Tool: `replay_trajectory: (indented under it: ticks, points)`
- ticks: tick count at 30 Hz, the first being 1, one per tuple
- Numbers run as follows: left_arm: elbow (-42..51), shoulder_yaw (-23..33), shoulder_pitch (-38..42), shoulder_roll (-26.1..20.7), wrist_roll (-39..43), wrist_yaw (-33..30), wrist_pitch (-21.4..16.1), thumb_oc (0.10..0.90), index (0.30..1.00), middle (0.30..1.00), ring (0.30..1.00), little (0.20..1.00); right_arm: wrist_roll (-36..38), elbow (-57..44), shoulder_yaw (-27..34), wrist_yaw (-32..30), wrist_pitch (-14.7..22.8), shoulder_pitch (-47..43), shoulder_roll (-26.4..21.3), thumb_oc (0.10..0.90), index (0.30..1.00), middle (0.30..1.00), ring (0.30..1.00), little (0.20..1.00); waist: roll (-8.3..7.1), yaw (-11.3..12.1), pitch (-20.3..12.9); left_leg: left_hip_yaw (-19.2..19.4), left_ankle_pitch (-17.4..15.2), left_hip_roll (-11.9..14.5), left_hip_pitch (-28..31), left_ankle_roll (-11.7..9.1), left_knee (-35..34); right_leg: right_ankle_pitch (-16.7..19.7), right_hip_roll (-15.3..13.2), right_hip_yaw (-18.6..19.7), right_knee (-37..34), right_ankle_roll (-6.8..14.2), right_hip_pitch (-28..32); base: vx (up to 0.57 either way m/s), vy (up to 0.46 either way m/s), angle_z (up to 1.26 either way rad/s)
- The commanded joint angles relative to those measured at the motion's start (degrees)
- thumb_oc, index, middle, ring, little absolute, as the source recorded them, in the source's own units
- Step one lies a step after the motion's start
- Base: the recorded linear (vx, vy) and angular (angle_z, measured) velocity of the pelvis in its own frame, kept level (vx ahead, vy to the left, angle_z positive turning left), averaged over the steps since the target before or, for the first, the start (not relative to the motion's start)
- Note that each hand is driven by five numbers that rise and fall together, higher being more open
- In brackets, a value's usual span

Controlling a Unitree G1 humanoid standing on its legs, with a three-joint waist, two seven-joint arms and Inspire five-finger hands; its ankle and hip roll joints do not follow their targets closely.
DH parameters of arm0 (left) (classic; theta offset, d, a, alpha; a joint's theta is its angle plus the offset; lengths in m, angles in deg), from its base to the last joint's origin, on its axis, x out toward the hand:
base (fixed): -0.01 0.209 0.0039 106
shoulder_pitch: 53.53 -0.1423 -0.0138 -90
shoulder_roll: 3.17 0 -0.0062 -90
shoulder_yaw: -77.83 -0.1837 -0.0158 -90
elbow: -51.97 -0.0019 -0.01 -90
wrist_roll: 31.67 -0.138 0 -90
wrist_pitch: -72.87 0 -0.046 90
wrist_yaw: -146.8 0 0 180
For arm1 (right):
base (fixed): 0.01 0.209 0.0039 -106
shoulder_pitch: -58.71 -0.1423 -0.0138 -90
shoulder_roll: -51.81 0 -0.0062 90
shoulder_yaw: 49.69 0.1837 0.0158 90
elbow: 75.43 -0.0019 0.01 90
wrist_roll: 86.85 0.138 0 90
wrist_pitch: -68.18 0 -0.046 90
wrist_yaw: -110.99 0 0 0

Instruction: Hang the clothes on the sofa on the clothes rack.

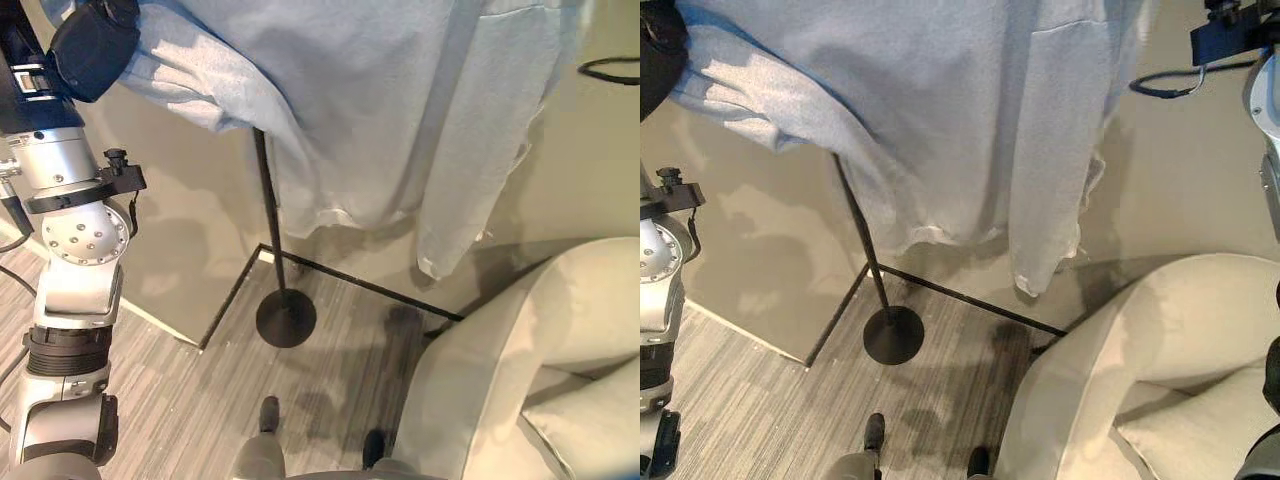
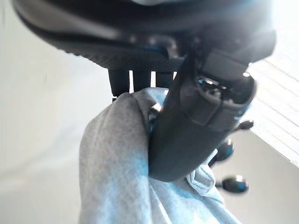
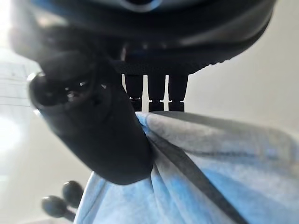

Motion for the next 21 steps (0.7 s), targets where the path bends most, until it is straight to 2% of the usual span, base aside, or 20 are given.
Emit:
replay_trajectory:
  ticks: [1, 14, 21]
  points:
    - [5.09, 4.71, -0.93, -2.31, -0.87, -3.15, -3.07, 0.400, 0.300, 0.300, 0.300, 0.300, 2.33, 2.79, 4.31, -3.22, 1.77, -2.71, 0.38, 0.400, 0.300, 0.300, 0.300, 0.300, -2.71, 0.22, -8.58, 4.47, -11.04, 3.01, 7.71, -3.10, 0.18, -1.98, -2.07, 0.45, 0.57, 1.63, 1.51, 0.01, -0.008, 0.09]
    - [7.57, 7.10, -1.98, -3.74, 0.75, -2.10, -3.73, 0.400, 0.300, 0.300, 0.300, 0.300, -1.91, 0.31, 15.16, -4.25, 0.56, 9.53, 0.24, 0.400, 0.300, 0.300, 0.300, 0.300, -1.62, 0.40, -9.16, 4.22, -11.24, 2.62, 7.84, -3.32, 0.18, -1.89, -3.22, -1.43, 0.57, 2.03, 2.59, -0.01, -0.025, 0.05]
    - [5.30, 2.44, -0.18, -5.38, 4.03, 2.67, -3.54, 0.400, 0.300, 0.300, 0.300, 0.300, -5.04, -0.09, 18.15, -3.64, -0.41, 14.95, 0.12, 0.400, 0.300, 0.300, 0.300, 0.300, -0.22, -1.48, -9.70, 5.41, -11.41, 3.09, 8.82, -3.48, 0.18, -2.21, -2.94, -0.79, 0.57, 1.79, 2.96, 0.00, -0.040, -0.01]
